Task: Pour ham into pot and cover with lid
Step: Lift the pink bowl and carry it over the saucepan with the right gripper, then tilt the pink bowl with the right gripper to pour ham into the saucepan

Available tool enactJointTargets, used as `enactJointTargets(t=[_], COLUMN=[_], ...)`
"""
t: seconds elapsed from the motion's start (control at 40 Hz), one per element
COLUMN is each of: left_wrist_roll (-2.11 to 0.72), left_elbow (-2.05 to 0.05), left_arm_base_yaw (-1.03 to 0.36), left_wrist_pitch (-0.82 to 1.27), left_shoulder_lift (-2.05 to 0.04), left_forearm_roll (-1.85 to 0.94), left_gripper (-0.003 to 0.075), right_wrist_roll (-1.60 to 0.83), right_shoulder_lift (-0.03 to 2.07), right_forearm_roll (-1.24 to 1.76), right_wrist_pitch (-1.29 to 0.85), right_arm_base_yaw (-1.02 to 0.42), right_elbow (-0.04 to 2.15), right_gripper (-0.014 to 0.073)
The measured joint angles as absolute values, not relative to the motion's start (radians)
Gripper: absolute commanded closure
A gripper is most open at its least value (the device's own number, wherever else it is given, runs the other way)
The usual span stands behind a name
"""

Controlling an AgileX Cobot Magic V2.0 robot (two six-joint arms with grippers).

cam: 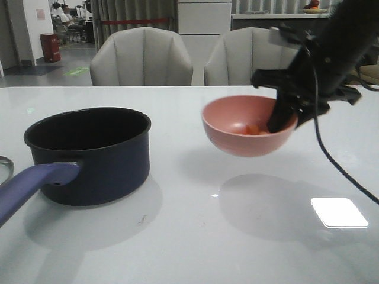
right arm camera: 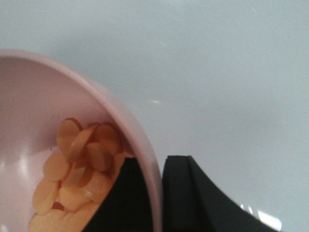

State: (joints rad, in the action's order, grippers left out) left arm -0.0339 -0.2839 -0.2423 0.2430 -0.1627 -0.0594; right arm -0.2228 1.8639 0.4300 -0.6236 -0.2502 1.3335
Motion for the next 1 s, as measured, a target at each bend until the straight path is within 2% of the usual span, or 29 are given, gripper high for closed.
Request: enactJointTargets(t=[0.25, 0.55, 0.824, 0.999], left_wrist_roll=[-0.034, -0.034, -0.034, -0.034], left_elbow=[-0.284, -0.284, -0.284, -0.284], left_arm_base_yaw=[-0.242, -0.242, -0.242, -0.242], left_wrist_pitch=[0.243, 0.243, 0.243, 0.243], left_shoulder_lift=[-0.163, -0.163, -0.163, -0.163], left_forearm_roll=[-0.059, -0.059, -0.059, -0.059], left_gripper=[0.0266, 0.0266, 0.0265, 0.0265], right_wrist_roll=[-0.268, -0.381, -0.469, -0.481], right_shoulder_lift=[1.799, 1.824, 1.927, 1.997], right_forearm_roll=[0.43, 0.421, 0.41, 0.258], right_wrist_pitch=[-0.497, -0.088, 0.347, 0.668], right_arm_base_yaw=[-0.458, -0.666, -0.733, -0.734], right_elbow=[1.411, 1.412, 1.397, 1.336], right_gripper=[0.0454, 0.0454, 0.0455, 0.0455])
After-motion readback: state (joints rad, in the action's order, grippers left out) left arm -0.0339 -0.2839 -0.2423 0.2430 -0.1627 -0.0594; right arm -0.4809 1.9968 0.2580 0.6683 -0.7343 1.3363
